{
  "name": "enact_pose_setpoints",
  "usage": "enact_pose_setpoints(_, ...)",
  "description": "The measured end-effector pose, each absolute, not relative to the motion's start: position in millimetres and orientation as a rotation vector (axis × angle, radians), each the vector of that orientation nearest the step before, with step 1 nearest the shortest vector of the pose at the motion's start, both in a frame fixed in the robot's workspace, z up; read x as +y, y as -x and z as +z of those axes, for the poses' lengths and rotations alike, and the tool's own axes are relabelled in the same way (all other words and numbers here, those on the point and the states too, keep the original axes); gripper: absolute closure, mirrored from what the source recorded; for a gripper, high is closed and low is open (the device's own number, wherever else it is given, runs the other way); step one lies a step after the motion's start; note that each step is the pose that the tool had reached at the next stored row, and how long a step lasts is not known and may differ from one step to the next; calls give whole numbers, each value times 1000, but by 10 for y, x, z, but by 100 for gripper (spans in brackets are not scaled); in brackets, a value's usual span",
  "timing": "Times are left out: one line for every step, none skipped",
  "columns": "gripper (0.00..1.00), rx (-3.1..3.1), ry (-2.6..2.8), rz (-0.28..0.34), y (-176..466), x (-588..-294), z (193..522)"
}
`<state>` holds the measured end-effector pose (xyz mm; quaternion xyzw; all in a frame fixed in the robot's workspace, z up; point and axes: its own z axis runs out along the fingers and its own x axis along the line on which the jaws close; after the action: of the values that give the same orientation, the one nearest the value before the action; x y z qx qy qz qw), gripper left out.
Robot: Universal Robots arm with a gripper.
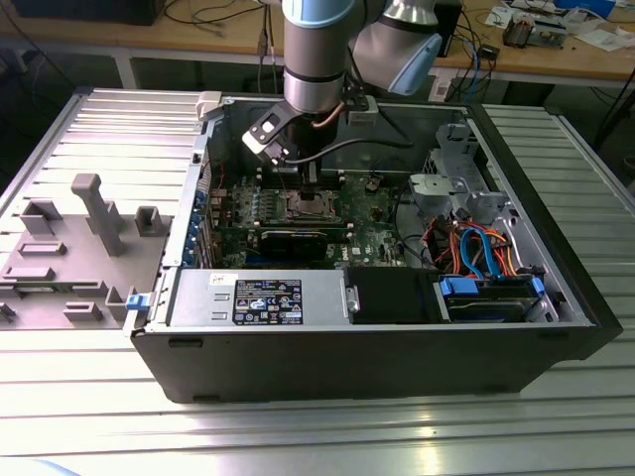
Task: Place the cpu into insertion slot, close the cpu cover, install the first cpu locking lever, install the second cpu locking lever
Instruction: 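Install the first cpu locking lever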
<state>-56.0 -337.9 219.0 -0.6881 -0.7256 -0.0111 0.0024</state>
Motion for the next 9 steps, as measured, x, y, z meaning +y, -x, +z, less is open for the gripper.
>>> enact_pose_setpoints(89, -2276, 2158, -35, 560, -3379, 2204)
enact_pose_setpoints(89, -2276, 2158, -35, 560, -3379, 2215)
enact_pose_setpoints(89, -2276, 2158, -35, 560, -3379, 2221)
enact_pose_setpoints(89, -2276, 2158, -35, 560, -3379, 2226)
enact_pose_setpoints(89, -2276, 2158, -35, 560, -3378, 2233)
enact_pose_setpoints(89, -2276, 2158, -35, 558, -3379, 2245)
enact_pose_setpoints(89, -2276, 2158, -35, 558, -3379, 2253)
enact_pose_setpoints(89, -2276, 2158, -35, 558, -3379, 2261)
enact_pose_setpoints(89, -2276, 2158, -35, 558, -3379, 2275)
